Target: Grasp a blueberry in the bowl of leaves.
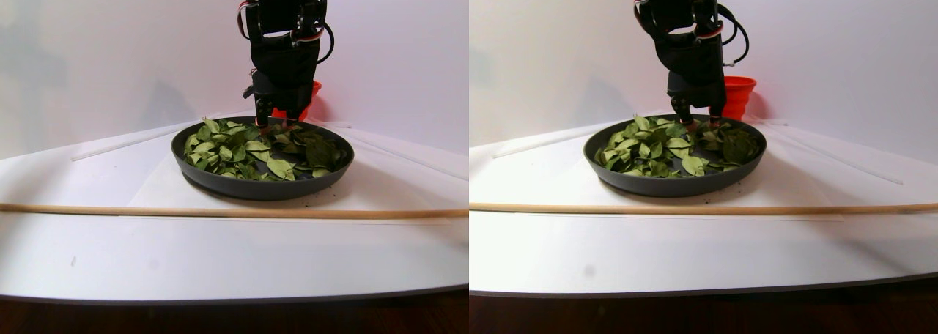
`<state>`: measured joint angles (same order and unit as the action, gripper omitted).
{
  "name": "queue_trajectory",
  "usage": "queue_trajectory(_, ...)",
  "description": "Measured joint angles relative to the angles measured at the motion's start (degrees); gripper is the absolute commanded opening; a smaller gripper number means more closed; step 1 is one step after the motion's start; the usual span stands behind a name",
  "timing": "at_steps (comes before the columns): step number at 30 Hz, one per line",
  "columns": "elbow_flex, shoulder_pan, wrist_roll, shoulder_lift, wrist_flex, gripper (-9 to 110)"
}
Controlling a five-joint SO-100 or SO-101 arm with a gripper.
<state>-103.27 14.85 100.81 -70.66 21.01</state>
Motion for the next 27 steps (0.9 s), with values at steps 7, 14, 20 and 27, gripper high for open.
queue_trajectory(7,-2.90,0.00,-0.79,-0.18,0.00,18)
queue_trajectory(14,-3.16,0.00,-0.70,-0.26,0.00,18)
queue_trajectory(20,-3.16,0.00,-0.79,-0.26,0.00,18)
queue_trajectory(27,-3.16,0.00,-0.88,-0.26,0.00,18)
